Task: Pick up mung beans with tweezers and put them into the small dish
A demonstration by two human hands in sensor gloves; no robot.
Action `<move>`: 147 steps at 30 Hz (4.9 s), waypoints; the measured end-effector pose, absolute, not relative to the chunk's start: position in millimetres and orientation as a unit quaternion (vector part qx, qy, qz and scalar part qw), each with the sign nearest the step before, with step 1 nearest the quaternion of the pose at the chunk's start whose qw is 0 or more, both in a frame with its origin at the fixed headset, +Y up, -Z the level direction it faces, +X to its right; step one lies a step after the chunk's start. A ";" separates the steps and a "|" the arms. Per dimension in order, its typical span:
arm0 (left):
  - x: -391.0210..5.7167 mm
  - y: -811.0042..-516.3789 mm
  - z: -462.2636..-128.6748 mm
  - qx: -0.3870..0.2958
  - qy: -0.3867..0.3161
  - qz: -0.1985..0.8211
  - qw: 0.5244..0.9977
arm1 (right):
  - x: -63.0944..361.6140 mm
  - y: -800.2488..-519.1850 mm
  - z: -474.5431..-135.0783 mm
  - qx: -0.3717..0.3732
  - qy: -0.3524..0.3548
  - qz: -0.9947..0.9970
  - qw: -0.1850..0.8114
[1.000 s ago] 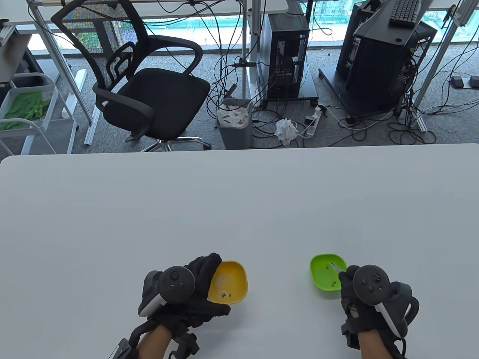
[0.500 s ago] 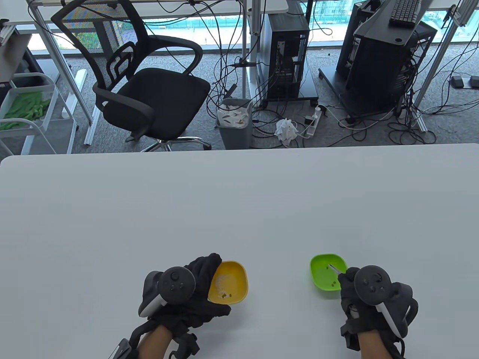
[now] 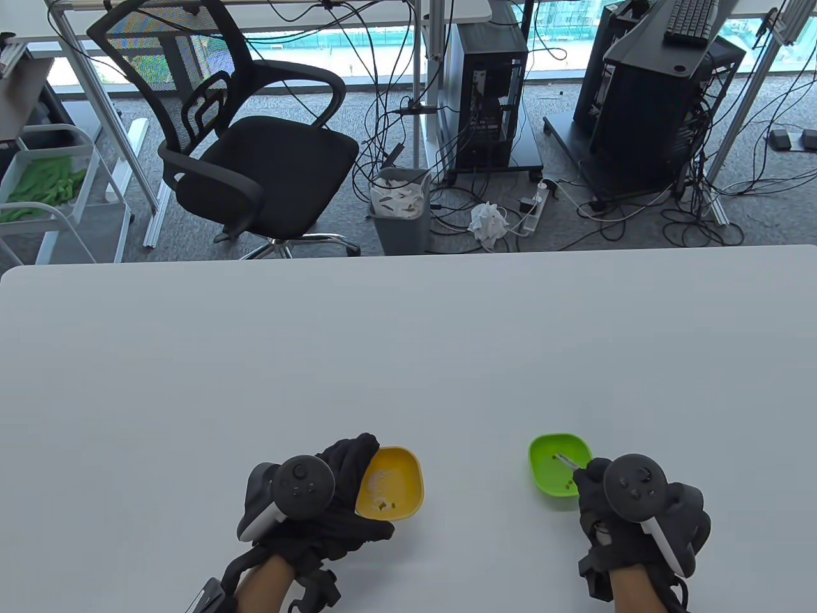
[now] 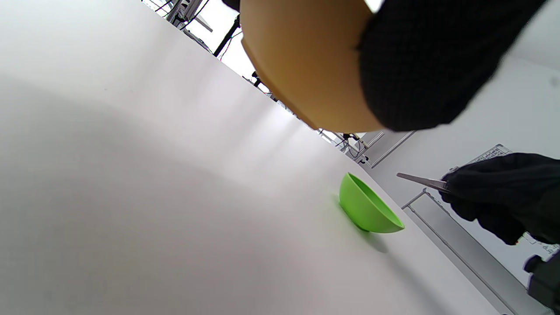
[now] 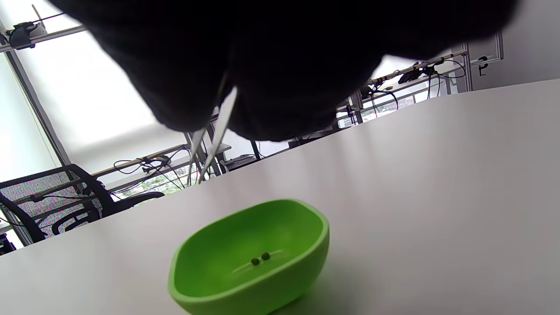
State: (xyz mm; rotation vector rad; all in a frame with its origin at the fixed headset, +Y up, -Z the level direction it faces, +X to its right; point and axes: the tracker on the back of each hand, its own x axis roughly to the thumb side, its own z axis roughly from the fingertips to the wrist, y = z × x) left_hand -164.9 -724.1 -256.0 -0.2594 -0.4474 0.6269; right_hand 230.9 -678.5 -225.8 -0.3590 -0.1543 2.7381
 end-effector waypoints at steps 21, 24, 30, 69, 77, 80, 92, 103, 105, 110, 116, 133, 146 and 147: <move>-163.9 -724.3 -258.1 -0.129 -0.217 0.304 0.919 | 36.3 -647.4 -214.4 0.167 -0.030 0.979 0.113; -163.7 -724.2 -258.6 -0.129 -0.218 0.305 0.918 | 29.9 -653.8 -214.2 0.175 -0.020 0.979 0.101; -163.3 -724.4 -258.7 -0.130 -0.219 0.304 0.918 | 27.6 -661.4 -215.6 0.178 -0.007 0.980 0.093; -166.5 -723.7 -258.0 -0.125 -0.216 0.309 0.918 | 152.4 -628.6 -222.8 -0.008 -0.118 0.974 0.195; -166.4 -723.7 -257.9 -0.122 -0.218 0.307 0.918 | 225.3 -659.7 -221.6 -0.135 -0.110 0.969 0.177; -166.4 -724.1 -257.4 -0.122 -0.218 0.305 0.919 | 231.3 -670.6 -222.4 -0.135 -0.097 0.967 0.193; -165.5 -724.6 -257.4 -0.128 -0.217 0.303 0.919 | 236.1 -676.1 -222.3 -0.145 -0.089 0.966 0.195; -165.3 -724.4 -257.2 -0.128 -0.217 0.303 0.919 | 236.1 -677.5 -222.1 -0.147 -0.080 0.966 0.198; -165.4 -724.4 -257.1 -0.128 -0.217 0.303 0.919 | 236.0 -677.6 -222.0 -0.148 -0.080 0.966 0.198; -165.1 -724.4 -257.1 -0.129 -0.218 0.302 0.919 | 235.6 -678.0 -222.0 -0.148 -0.074 0.966 0.201; -165.2 -724.4 -257.0 -0.128 -0.217 0.303 0.919 | 234.7 -679.0 -222.6 -0.144 -0.069 0.966 0.205; -165.1 -724.1 -258.5 -0.130 -0.217 0.303 0.919 | 104.5 -635.8 -218.5 0.062 -0.044 0.984 0.161; -165.2 -723.6 -258.3 -0.124 -0.220 0.303 0.919 | 36.5 -639.8 -219.8 0.146 0.020 0.985 0.085; -165.1 -723.5 -258.2 -0.124 -0.220 0.303 0.919 | 35.1 -640.2 -220.4 0.147 0.022 0.985 0.082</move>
